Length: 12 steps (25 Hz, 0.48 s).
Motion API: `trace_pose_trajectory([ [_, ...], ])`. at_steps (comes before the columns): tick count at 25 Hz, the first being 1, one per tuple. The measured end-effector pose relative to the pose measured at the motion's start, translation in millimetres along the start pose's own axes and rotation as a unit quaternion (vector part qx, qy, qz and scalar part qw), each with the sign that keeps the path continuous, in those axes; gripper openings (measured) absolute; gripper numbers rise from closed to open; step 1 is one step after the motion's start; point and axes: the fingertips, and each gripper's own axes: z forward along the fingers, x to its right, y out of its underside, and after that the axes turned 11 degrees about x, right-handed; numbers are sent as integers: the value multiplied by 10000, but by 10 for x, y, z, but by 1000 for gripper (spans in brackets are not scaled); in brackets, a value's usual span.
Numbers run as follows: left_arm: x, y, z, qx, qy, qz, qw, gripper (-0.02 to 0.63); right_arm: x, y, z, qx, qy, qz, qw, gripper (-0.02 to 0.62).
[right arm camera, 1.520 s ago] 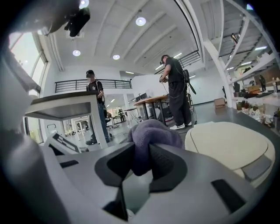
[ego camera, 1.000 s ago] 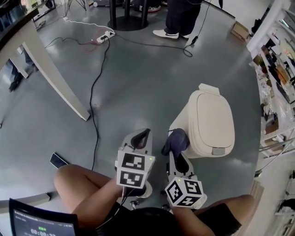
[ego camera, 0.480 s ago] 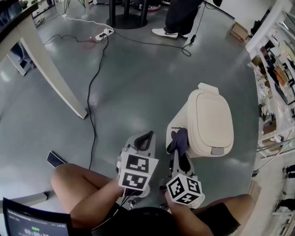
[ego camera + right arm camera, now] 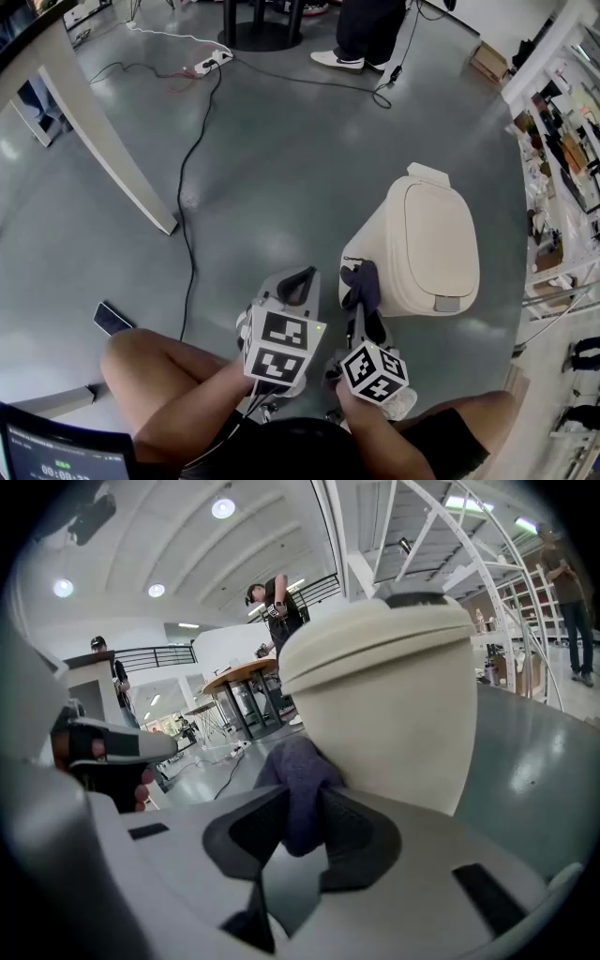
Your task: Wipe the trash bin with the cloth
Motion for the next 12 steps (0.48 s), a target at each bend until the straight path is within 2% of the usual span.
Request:
trace_pose_trajectory([
  [3,-25,22,9,-58,-17,15,10000,0,94,216,60,-160,96,-198,9996,92],
  [9,-16,17,17,-97,23,-386,9992,0,257,563,263,-495,273,-487,9972,92],
  [12,-146,142,81,-221,-44,-396,9990,0,294,791,409,-631,399,-565,9956,92],
])
